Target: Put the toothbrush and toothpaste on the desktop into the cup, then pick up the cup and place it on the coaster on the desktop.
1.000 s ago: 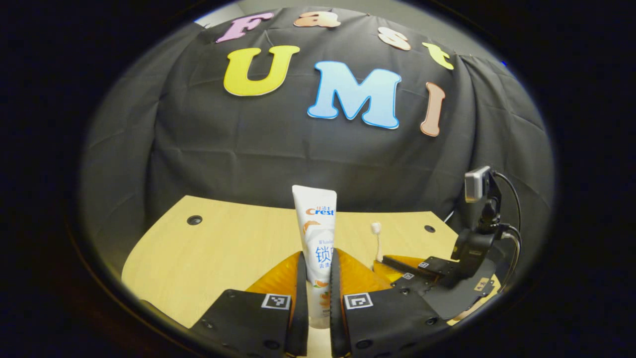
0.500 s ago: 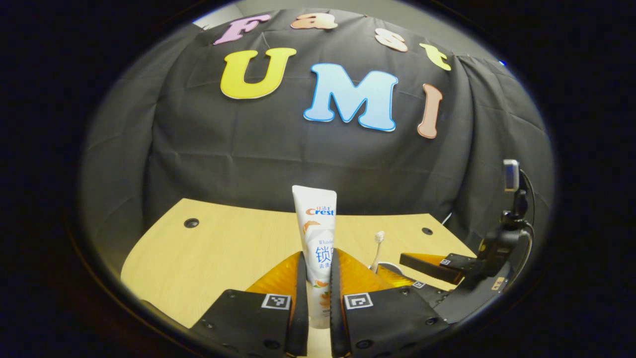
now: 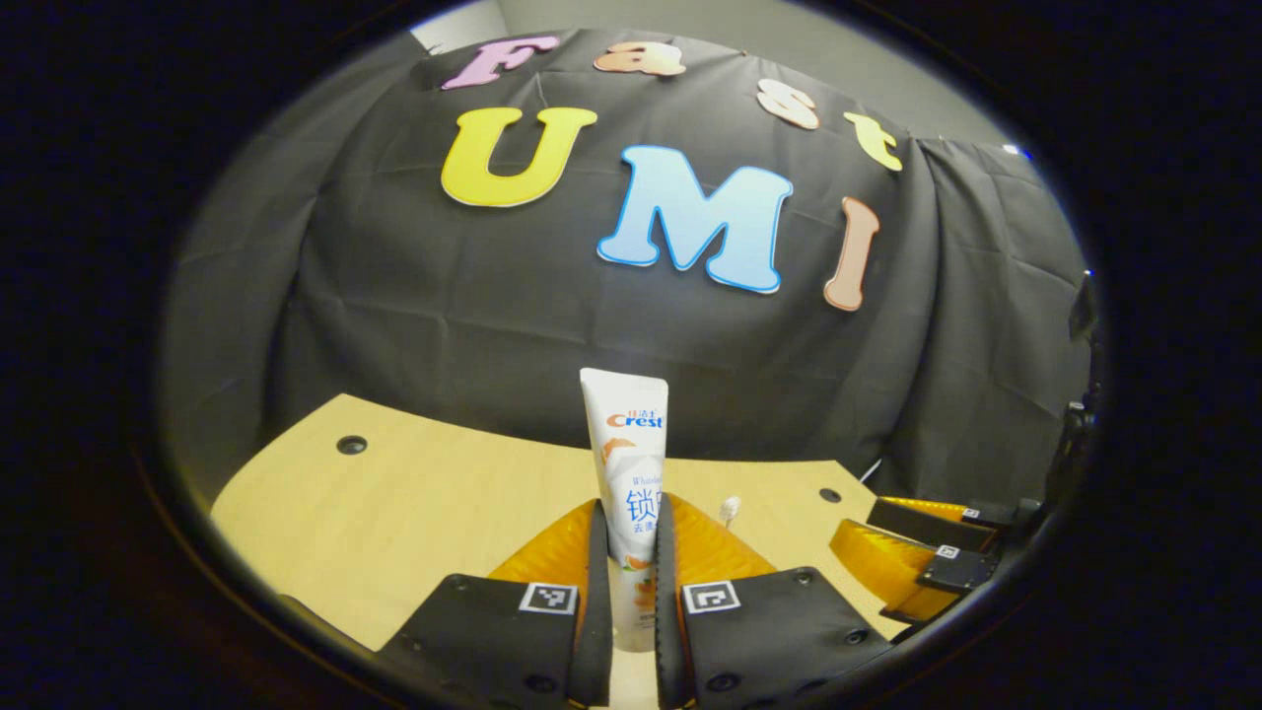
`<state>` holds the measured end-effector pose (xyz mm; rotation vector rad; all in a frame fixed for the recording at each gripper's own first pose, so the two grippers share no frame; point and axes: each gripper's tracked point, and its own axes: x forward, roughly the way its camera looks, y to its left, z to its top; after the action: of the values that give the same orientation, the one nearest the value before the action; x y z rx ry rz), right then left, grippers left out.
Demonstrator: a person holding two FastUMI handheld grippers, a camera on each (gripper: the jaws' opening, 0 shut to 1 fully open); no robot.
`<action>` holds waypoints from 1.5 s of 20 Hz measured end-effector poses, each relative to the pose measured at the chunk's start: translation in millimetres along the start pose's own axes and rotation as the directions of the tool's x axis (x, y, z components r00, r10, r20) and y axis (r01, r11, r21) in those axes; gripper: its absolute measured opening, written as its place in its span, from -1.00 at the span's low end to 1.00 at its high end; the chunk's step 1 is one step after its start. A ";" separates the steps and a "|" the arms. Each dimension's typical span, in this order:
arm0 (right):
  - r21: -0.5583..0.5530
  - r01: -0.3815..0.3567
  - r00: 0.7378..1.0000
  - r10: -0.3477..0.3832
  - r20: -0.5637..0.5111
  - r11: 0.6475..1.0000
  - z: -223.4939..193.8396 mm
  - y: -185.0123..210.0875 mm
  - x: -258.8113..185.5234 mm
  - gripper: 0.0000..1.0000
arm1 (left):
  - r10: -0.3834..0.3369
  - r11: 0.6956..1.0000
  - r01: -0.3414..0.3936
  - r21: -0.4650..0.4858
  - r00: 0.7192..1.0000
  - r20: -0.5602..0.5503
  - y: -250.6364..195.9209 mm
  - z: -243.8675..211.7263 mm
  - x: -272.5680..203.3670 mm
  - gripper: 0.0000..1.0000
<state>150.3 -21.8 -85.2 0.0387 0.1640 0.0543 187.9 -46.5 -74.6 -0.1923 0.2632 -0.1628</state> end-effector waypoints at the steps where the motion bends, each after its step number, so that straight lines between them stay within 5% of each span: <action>1: 0.001 0.010 1.000 -0.010 0.010 1.000 3.5 -6.1 -3.6 0.22 | -0.007 1.000 0.007 -0.011 1.000 0.015 -4.2 1.2 3.4 -0.51; 10: 0.048 0.052 0.999 -0.052 0.006 0.997 3.4 -40.5 -22.9 0.22 | -0.067 0.997 0.070 -0.015 0.987 0.146 -45.0 20.4 34.5 -0.52; 30: 0.110 0.084 0.995 -0.078 -0.064 0.990 -36.7 -74.7 -35.7 0.22 | -0.132 0.989 0.124 0.080 0.984 0.120 -94.9 -57.1 71.7 -0.51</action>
<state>112.9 -97.1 -118.8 0.1435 0.2285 -0.0351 227.9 -161.2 -126.1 -0.1474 0.1201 -0.2865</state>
